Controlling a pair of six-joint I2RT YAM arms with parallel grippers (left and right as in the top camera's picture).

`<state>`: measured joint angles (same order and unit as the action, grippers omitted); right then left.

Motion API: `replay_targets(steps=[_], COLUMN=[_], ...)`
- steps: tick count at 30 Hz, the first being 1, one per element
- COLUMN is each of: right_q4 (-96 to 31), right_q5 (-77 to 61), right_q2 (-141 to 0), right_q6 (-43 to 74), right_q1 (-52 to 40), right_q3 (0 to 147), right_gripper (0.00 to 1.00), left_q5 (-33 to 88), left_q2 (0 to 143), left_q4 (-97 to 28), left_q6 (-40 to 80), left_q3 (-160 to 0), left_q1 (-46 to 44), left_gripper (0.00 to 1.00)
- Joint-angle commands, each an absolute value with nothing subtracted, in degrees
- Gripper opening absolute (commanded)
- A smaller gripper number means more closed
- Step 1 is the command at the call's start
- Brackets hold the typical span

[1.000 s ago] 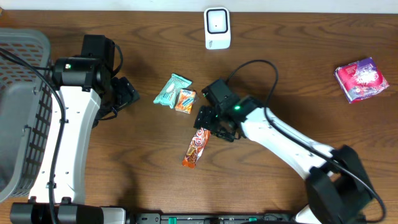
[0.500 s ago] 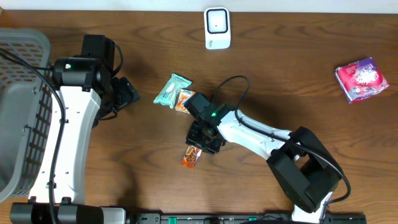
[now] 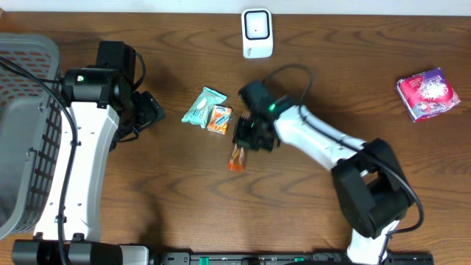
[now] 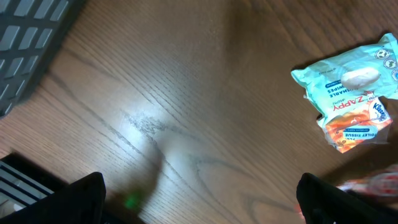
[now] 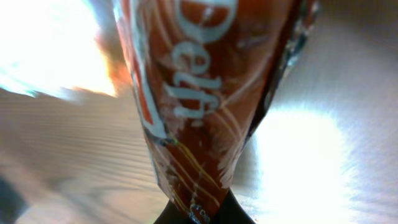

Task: Scan the item barcode
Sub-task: 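Raise the bar to the scanner with the right gripper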

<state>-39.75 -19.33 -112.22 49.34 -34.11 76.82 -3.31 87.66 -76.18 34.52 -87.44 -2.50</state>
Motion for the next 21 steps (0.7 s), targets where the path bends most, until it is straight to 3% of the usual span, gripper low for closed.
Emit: replay_targets(steps=[1, 12, 21], right_q4=[-40.18, -30.06, -9.85], right_q5=[-20.10, -19.99, -19.59], right_q2=[-109.62, -107.50, -108.95], right_q6=[39.64, 37.95, 40.01], right_q1=[-28.88, -20.40, -21.10], right_q3=[83.37, 85.06, 85.06], right_gripper=[0.01, 0.01, 0.01], left_q5=[-3.62, -3.62, -3.62], left_q2=[87.66, 87.66, 87.66], left_q4=[-76.44, -76.44, -76.44], left_q6=[34.39, 34.37, 34.39], left_q3=[-87.11, -87.11, -87.11], left_q1=[-2.42, -2.42, -2.42], left_gripper=[0.98, 0.98, 0.98])
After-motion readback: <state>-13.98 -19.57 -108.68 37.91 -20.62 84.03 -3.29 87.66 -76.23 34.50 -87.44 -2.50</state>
